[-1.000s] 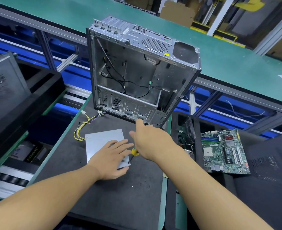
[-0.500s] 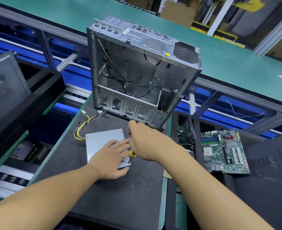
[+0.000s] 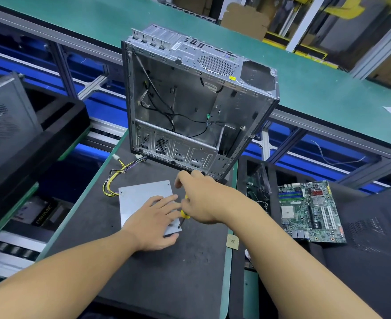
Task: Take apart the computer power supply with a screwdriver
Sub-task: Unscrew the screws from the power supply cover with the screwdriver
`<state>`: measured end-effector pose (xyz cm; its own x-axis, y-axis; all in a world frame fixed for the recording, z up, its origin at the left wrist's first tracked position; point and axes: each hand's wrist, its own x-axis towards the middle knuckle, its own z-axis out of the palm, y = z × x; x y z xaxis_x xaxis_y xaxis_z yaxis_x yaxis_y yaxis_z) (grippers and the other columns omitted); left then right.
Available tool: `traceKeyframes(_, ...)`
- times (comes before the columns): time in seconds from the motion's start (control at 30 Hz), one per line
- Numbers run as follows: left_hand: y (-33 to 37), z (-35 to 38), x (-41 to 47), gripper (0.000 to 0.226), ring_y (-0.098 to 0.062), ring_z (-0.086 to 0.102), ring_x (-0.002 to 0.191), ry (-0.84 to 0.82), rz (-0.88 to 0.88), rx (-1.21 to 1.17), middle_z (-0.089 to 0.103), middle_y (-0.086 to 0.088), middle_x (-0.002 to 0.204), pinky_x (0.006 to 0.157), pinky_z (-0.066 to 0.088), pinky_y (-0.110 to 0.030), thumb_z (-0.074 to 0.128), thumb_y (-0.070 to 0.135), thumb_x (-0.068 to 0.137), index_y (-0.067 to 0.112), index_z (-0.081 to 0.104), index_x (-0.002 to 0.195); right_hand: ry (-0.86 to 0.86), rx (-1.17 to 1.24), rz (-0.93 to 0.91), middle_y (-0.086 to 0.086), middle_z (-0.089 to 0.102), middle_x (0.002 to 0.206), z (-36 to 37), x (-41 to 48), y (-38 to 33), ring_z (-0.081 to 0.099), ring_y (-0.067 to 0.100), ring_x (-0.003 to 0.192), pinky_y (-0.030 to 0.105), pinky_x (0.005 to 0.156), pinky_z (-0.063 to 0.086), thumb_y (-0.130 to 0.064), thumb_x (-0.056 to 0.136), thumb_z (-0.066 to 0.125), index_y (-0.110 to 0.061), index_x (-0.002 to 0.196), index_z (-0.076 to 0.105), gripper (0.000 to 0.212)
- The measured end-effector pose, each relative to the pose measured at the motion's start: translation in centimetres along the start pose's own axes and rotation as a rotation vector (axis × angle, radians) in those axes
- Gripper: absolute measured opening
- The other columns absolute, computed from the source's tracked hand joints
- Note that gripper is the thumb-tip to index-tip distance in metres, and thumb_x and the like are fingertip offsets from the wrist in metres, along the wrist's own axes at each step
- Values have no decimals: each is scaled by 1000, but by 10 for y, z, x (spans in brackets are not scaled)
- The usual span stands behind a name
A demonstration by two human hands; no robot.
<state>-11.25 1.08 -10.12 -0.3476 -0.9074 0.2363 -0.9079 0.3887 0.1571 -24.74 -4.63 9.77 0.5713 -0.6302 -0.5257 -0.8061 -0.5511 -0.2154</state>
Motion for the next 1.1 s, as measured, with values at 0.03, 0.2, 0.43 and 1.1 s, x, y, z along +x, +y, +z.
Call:
traceKeyframes(0.03,0,0,0,36,-20,52,129,-5,-1,3,63,7,121,105,31,-38,60,57,76,28,65,96,-27,3,-1,3,36,122,-1,0,0,34,23,106,40,78,40,-13,93,46,-24,127,35,38)
traceKeyframes(0.2,0,-2,2,35,-18,52,116,6,11,-10,59,9,107,102,33,-36,64,56,73,29,60,93,136,-94,58,6,45,104,3,0,0,46,30,80,37,63,36,-39,101,44,-16,114,37,27)
traceKeyframes(0.43,-1,0,1,43,-17,38,141,-106,-32,-11,55,12,131,113,27,-38,49,59,83,30,61,112,44,-72,18,6,42,118,0,-1,2,44,30,102,45,79,46,-12,96,46,-19,114,37,22)
traceKeyframes(1.1,-2,3,1,41,-16,41,135,-72,-32,26,60,10,125,111,26,-37,53,56,81,28,64,108,96,-64,65,6,41,114,3,2,-2,43,31,105,42,75,42,-27,97,47,-17,111,40,18)
